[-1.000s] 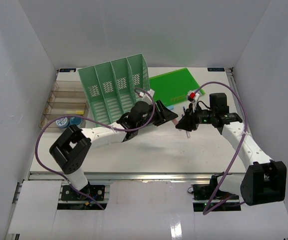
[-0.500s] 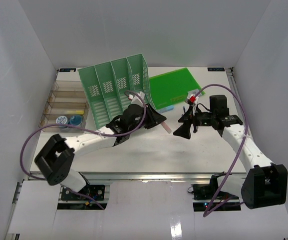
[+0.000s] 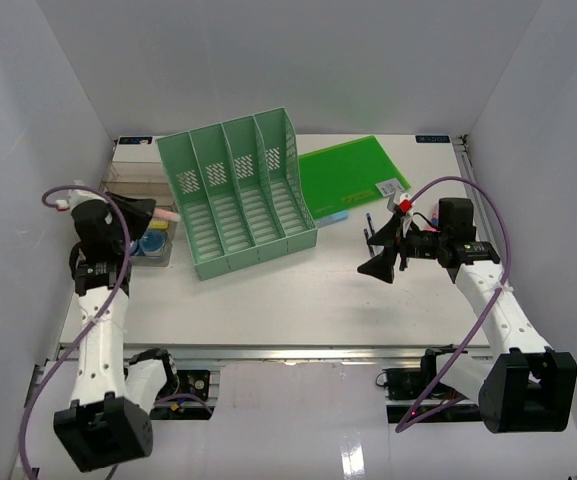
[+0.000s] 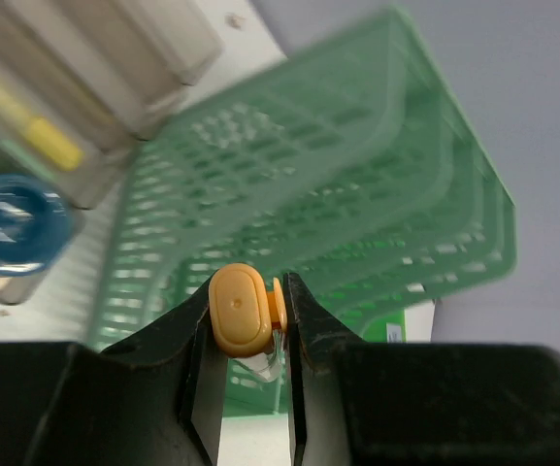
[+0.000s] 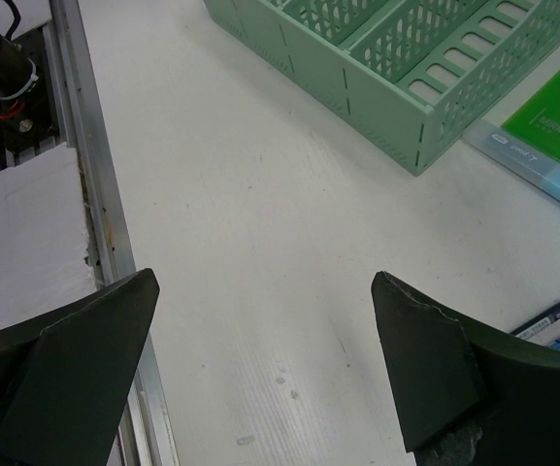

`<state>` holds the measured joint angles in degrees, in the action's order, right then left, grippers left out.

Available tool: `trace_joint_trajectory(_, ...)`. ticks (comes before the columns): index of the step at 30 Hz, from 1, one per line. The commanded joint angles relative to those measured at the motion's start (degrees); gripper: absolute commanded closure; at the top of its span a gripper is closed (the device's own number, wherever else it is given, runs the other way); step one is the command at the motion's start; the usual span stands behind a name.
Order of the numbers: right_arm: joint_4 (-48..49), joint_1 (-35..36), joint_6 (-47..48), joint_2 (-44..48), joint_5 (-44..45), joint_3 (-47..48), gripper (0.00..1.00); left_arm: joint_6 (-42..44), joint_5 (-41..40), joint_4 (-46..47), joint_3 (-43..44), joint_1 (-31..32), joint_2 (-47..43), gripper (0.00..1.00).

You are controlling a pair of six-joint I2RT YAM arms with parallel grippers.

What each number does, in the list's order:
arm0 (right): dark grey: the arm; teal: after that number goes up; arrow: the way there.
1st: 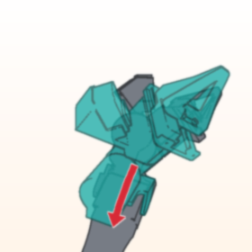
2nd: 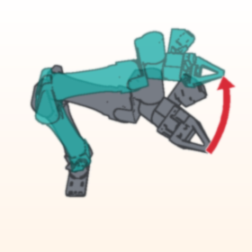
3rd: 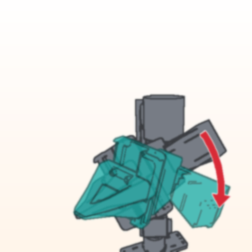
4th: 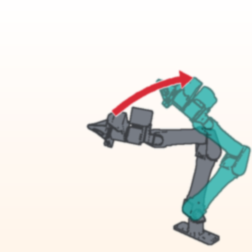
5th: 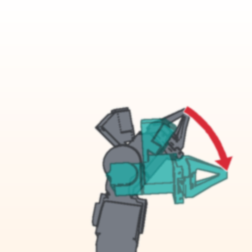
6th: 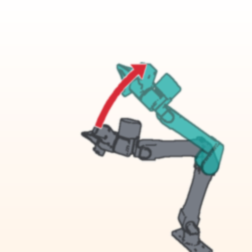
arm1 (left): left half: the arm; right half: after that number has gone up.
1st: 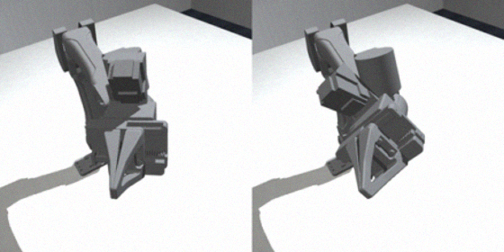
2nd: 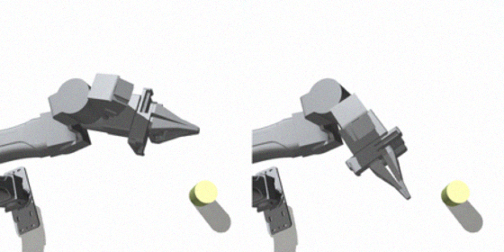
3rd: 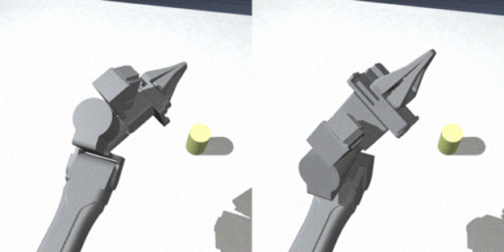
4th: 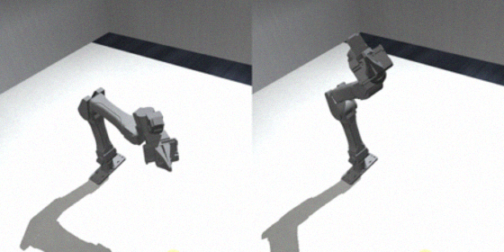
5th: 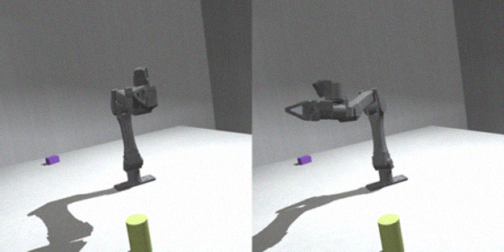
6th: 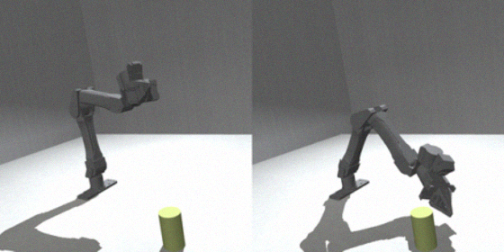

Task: Organize the desk

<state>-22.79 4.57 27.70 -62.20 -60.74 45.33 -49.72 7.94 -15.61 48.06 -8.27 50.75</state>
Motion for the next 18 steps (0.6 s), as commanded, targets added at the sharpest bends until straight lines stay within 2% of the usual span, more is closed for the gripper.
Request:
trace_joint_trajectory(1, -0.3, -2.0, 0.7, 1.3, -2.6, -0.5, 0.03, 0.4, 17.5, -2.1, -3.3, -18.4, 4.9, 1.00)
trace_joint_trajectory(4, -0.5, -3.3, 0.3, 1.4, -3.6, -0.3, 0.03, -2.8, 20.6, 2.5, -3.3, -22.9, 10.6, 1.00)
trace_joint_trajectory(6, -0.5, -3.7, 0.1, 1.5, -3.8, -0.4, 0.03, -3.3, 19.6, 4.3, -1.8, -23.8, 16.0, 1.00)
trace_joint_trajectory(13, -0.5, -5.6, -0.1, 1.6, -4.3, -0.4, 0.03, -2.5, 15.9, 5.9, 10.1, -23.7, 32.8, 0.99)
trace_joint_trajectory(18, -0.5, -6.2, -0.1, 1.6, -4.6, -0.4, 0.03, -2.1, 13.5, 5.7, 15.9, -22.7, 41.0, 0.97)
